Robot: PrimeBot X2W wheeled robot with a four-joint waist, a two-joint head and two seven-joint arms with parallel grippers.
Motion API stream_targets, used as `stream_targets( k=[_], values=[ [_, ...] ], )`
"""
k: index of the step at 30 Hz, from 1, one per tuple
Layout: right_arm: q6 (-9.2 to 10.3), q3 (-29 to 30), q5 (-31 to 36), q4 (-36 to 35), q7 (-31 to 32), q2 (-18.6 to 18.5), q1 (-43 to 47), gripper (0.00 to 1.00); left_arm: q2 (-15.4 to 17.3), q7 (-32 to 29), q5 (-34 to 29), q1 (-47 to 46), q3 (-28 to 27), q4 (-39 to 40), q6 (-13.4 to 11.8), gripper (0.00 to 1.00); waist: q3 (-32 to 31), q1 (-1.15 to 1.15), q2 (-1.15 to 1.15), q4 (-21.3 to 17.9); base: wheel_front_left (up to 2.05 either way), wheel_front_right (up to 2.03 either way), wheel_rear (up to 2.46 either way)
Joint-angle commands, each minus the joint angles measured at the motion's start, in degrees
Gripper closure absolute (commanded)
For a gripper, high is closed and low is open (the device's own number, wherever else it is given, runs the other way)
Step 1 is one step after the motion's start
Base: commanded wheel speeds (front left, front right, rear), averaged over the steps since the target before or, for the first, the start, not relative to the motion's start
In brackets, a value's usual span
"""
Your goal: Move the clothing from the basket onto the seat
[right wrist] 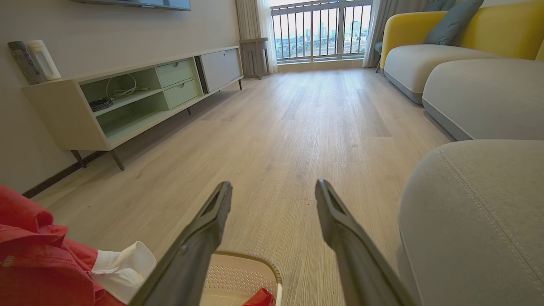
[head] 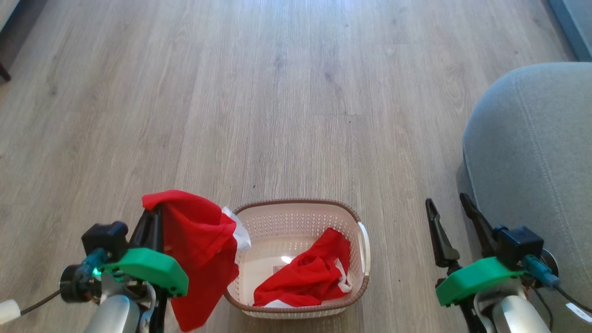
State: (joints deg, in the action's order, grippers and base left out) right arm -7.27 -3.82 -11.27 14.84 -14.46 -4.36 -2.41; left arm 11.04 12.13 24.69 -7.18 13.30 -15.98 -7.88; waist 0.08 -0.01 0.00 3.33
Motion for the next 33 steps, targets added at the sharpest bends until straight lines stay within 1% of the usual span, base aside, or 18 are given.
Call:
stream_targets(
  k=[1,8,26,29,31,33],
  values=[
    [-0.22,-1.5,-0.4,-1.5,-0.5,-1.0,-0.8,0.0,1.5,0.0,0.0,-2.2,-2.2,2.7,-0.6,1.0,-0.2,0.01,0.0,0.0,0.0,0.0,0.0],
    [-0.22,-2.1,-0.5,-1.4,-0.5,-1.2,-0.9,0.0,2.0,-0.6,0.2,-1.4,-2.2,4.4,-1.1,1.0,-0.2,0.01,0.0,0.1,0.0,0.0,0.0],
    [-0.22,-3.3,-0.3,-1.4,-0.5,-1.6,-1.6,0.0,2.4,-0.6,0.1,-1.6,-1.4,5.4,-1.9,1.0,0.2,0.01,0.0,-0.3,0.0,0.0,0.0],
    [-0.22,-5.4,-0.6,-1.4,-0.5,-1.9,-2.1,0.0,2.5,-0.7,0.0,-1.8,-1.0,6.0,-1.9,1.0,0.2,0.01,0.0,-0.4,0.0,0.0,0.0],
    [-0.22,-8.9,-1.6,-1.7,-0.5,-2.3,-3.3,0.0,2.5,-0.9,-0.2,-2.1,-0.4,7.0,-1.7,1.0,0.4,0.01,0.0,-0.6,0.0,0.0,0.0],
    [-0.22,-13.6,-2.8,-1.9,-0.5,-3.0,-5.1,0.0,2.4,-1.2,-0.6,-2.6,0.4,8.2,-1.4,1.0,0.4,0.01,0.0,-0.6,0.0,0.0,0.0]
  ],
)
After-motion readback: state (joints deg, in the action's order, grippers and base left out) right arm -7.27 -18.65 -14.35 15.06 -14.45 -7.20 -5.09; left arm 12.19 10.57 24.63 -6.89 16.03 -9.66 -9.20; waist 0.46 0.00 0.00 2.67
